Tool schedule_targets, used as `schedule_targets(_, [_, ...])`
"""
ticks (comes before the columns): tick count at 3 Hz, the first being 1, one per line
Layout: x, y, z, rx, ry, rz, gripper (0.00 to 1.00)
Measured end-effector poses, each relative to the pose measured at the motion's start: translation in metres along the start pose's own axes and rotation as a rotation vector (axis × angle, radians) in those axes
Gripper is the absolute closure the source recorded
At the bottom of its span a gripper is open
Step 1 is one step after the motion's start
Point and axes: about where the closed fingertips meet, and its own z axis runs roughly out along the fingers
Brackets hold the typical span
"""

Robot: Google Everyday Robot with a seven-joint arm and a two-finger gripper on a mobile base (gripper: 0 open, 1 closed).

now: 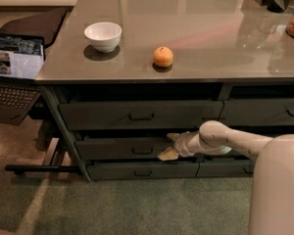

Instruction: Open middle drawer

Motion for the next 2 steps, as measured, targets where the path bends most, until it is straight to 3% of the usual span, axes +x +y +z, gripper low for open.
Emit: schedule_targets(2, [-0.0071, -0.0006, -0.0071, 0.000, 0.000, 0.000, 0.53])
